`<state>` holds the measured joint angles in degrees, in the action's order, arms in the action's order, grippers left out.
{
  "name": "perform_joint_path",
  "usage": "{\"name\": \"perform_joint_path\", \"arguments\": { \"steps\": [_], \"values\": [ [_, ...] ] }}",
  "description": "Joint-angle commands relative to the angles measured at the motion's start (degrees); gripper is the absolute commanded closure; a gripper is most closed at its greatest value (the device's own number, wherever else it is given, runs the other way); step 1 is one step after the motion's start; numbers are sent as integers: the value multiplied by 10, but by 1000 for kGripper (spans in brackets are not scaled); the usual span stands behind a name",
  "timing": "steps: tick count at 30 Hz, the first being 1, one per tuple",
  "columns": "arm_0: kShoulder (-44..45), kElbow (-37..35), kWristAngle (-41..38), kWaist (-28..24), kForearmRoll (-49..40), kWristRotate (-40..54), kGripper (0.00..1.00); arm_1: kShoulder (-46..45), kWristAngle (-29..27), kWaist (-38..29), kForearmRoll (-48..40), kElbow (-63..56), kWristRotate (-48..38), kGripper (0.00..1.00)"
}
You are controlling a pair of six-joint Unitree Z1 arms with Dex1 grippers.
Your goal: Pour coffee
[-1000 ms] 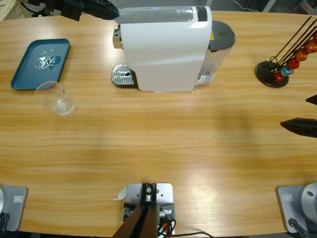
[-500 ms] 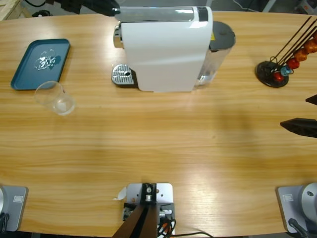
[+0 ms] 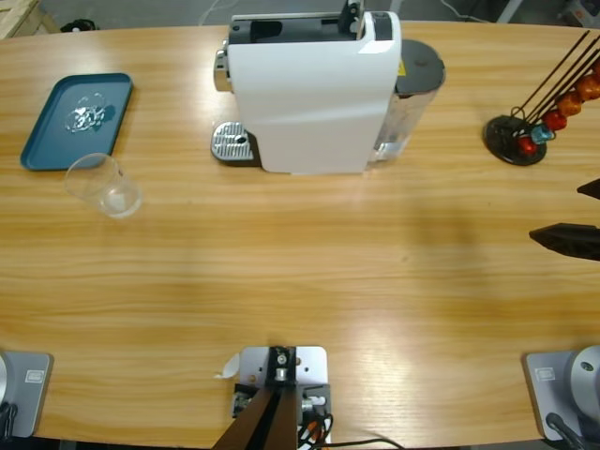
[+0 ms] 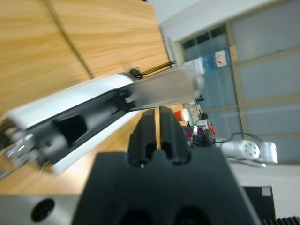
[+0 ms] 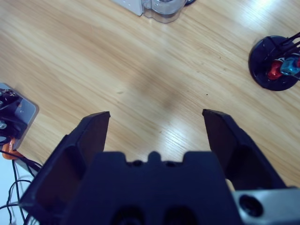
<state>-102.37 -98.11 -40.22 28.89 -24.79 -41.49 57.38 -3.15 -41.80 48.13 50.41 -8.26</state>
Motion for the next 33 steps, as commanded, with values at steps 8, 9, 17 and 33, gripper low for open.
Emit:
{"name": "perform_joint_path", "arguments": {
  "steps": [8,9,17,33],
  "values": [
    [175,260,282,107,45,416,4,-67,-193,164,-102,-57,-93,30],
    [194,283,284,111,45,425,3,-71,-199,173,-124,-71,-92,35],
    [296,383,297,127,23,422,13,-36,-184,233,-416,-233,-68,172],
    [249,368,291,154,43,409,9,109,-140,293,-572,-232,-29,194]
  ]
}}
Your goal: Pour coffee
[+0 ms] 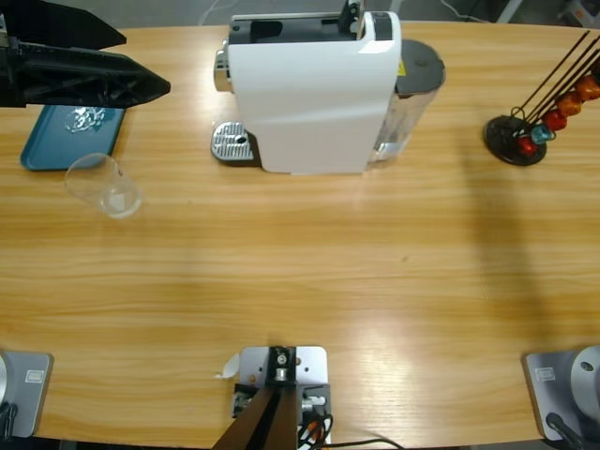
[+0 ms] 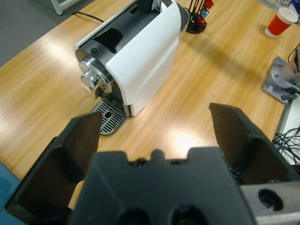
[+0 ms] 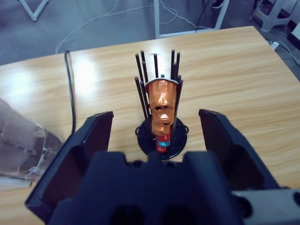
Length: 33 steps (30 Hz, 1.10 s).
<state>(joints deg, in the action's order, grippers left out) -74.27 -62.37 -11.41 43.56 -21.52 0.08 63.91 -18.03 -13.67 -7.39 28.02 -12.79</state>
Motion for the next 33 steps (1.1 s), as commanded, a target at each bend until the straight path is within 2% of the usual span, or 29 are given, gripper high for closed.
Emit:
{"name": "perform_joint_path", "arguments": {
  "steps": [1,11,16,19,30,32,33],
  "values": [
    [-37,10,3,8,15,-9,11,48,9,12,-22,-9,18,209],
    [-53,7,3,17,23,-13,13,49,-9,21,-35,-9,22,244],
    [-51,8,3,17,23,-13,13,51,-10,23,-38,-11,23,289],
    [-53,8,3,17,22,-13,13,55,-8,25,-42,-11,24,355],
    [-56,8,3,17,23,-14,13,64,-8,27,-52,-17,25,372],
    [-56,8,3,17,23,-14,13,64,-8,28,-52,-17,25,494],
    [-56,8,3,17,23,-14,13,64,-8,29,-52,-17,25,498]
  ]
}}
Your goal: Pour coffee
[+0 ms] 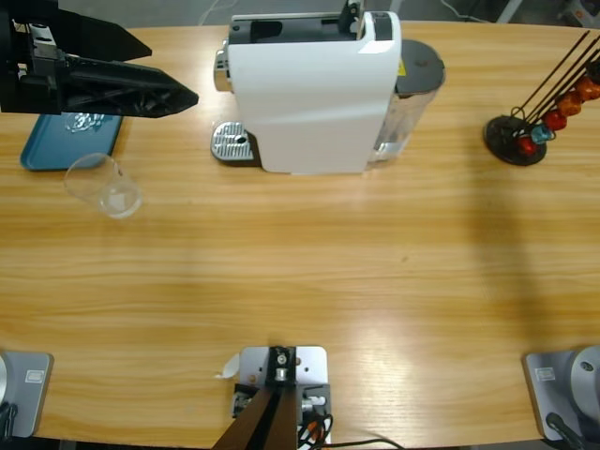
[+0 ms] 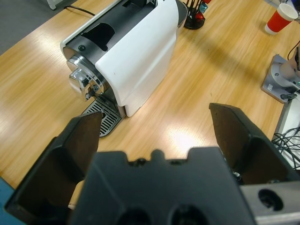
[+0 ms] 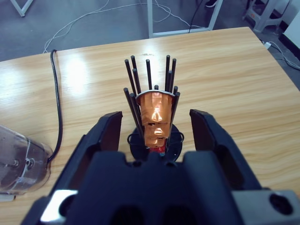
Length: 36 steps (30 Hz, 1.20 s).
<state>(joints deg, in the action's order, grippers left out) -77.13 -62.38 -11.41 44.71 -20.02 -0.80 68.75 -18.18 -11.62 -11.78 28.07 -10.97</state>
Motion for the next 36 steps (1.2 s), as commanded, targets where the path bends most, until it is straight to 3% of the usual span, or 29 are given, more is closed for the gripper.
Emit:
{"name": "perform_joint_path", "arguments": {
  "steps": [1,9,13,27,29,36],
  "values": [
    [-28,8,3,6,8,-5,13,16,-7,9,-8,-18,7,499],
    [-29,7,3,6,8,-6,13,20,-5,10,-7,-18,7,539],
    [-29,7,3,6,8,-6,13,21,-4,11,-8,-19,12,736],
    [-29,9,2,6,8,-7,13,20,-7,12,-8,-17,18,740],
    [-28,12,2,6,8,-9,13,20,-9,12,-8,-15,24,886],
    [-26,15,2,6,8,-10,13,19,-10,12,-3,10,32,890]
  ]
}}
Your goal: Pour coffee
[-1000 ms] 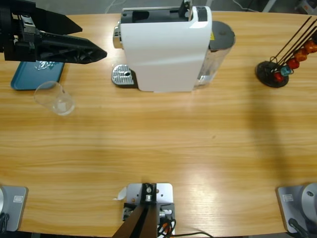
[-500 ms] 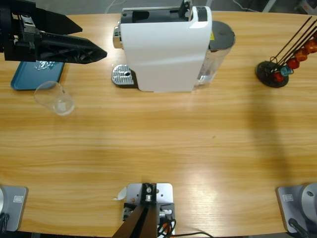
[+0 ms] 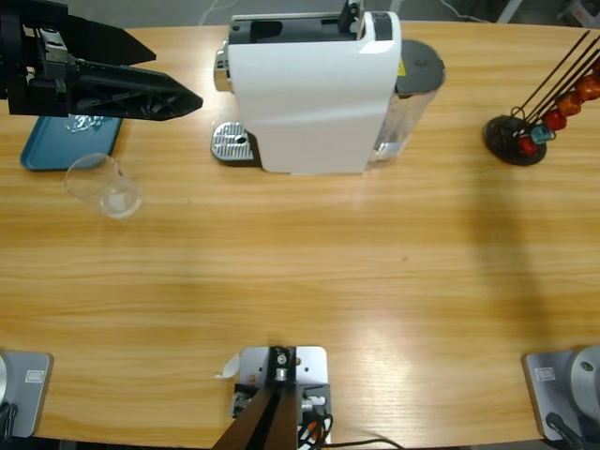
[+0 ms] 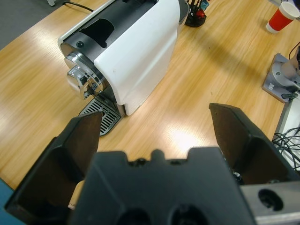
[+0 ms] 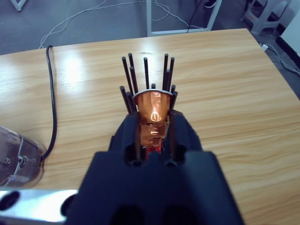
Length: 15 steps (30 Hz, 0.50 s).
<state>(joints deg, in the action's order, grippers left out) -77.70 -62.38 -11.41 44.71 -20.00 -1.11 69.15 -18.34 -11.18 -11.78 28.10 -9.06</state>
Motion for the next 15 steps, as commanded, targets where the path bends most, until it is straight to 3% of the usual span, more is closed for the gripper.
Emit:
{"name": "perform_joint_path", "arguments": {
  "steps": [1,15],
  "values": [
    [-20,15,2,6,8,-8,13,15,-8,7,-3,11,13,892],
    [-20,22,2,13,8,-9,13,-2,-14,7,15,29,13,892]
  ]
}}
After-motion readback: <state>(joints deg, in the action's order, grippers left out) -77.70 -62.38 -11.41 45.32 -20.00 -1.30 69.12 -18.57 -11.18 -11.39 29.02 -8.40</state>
